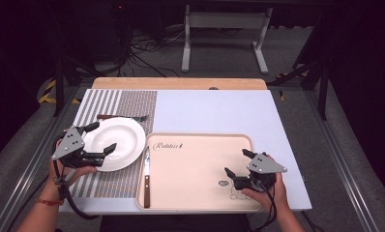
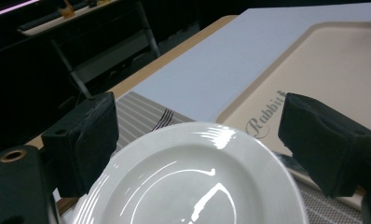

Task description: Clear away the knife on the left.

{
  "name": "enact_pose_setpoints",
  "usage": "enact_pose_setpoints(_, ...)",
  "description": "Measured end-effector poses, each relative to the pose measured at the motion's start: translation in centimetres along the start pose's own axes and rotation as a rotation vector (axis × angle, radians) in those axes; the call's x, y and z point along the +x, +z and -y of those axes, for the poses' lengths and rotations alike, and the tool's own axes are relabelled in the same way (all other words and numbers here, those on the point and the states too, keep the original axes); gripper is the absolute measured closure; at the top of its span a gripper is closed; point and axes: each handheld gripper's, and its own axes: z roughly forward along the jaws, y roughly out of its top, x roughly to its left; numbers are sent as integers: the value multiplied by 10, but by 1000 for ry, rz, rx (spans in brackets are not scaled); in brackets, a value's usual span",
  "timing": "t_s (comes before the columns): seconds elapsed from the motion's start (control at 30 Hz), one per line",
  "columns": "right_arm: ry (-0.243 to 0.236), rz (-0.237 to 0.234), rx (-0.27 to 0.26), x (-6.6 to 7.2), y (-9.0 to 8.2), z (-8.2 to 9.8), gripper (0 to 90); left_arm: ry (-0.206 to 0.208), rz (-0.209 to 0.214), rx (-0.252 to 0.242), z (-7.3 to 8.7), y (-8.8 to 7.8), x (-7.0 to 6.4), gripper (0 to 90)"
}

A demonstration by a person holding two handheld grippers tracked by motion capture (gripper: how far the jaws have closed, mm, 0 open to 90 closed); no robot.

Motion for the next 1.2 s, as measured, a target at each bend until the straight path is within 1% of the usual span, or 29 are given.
enact_pose_setpoints(0.07, 5, 2, 2, 0, 0, 0, 157, -5, -15, 16, 3, -2, 4, 131)
enact_pose_setpoints(0.13, 10, 0, 4, -1, 1, 0, 157, -12, -17, 11, 5, -3, 7, 131)
enact_pose_setpoints(0.17, 10, 0, 4, -1, 1, 0, 157, -26, -14, 10, 7, -5, 11, 131)
enact_pose_setpoints(0.23, 3, 1, 9, 0, 1, 0, 161, -27, -30, 18, 10, -6, 15, 124)
enact_pose_setpoints(0.27, 0, 3, 8, 0, 1, 0, 160, -40, -29, 21, 12, -7, 17, 121)
enact_pose_setpoints(0.37, 2, 3, 6, -1, 1, 0, 156, -40, -51, 30, 16, -9, 22, 114)
enact_pose_setpoints(0.43, 8, 5, 6, -1, 1, 0, 153, -52, -57, 33, 19, -10, 25, 109)
enact_pose_setpoints(0.47, 9, 4, 5, -1, 1, 0, 150, -57, -67, 43, 21, -11, 28, 110)
enact_pose_setpoints(0.53, 13, 4, 7, -2, 2, 0, 150, -61, -75, 42, 23, -12, 31, 109)
enact_pose_setpoints(0.6, 14, 4, 8, -1, 2, 0, 150, -63, -87, 60, 27, -12, 35, 109)
enact_pose_setpoints(0.67, 16, 3, 11, -2, 3, 0, 150, -81, -98, 71, 31, -13, 40, 109)
enact_pose_setpoints(0.77, 21, 2, 15, -3, 4, 1, 149, -94, -118, 85, 37, -14, 47, 109)
enact_pose_setpoints(0.8, 24, 3, 17, -3, 5, 2, 149, -97, -130, 90, 39, -14, 50, 110)
enact_pose_setpoints(0.9, 31, 6, 18, -5, 5, 3, 149, -118, -134, 99, 44, -14, 55, 114)
enact_pose_setpoints(0.97, 36, 6, 18, -4, 4, 3, 149, -117, -145, 117, 47, -14, 57, 114)
enact_pose_setpoints(1.0, 33, 7, 17, -4, 4, 3, 149, -124, -146, 124, 49, -14, 59, 114)
enact_pose_setpoints(1.07, 28, 10, 18, -3, 4, 2, 150, -129, -148, 125, 51, -15, 61, 122)
enact_pose_setpoints(1.1, 26, 11, 20, -3, 4, 2, 150, -123, -151, 131, 52, -15, 62, 122)
enact_pose_setpoints(1.13, 27, 12, 20, -3, 4, 2, 150, -108, -162, 141, 53, -15, 63, 122)
enact_pose_setpoints(1.2, 30, 15, 24, -4, 5, 2, 150, -125, -159, 152, 56, -16, 65, 122)
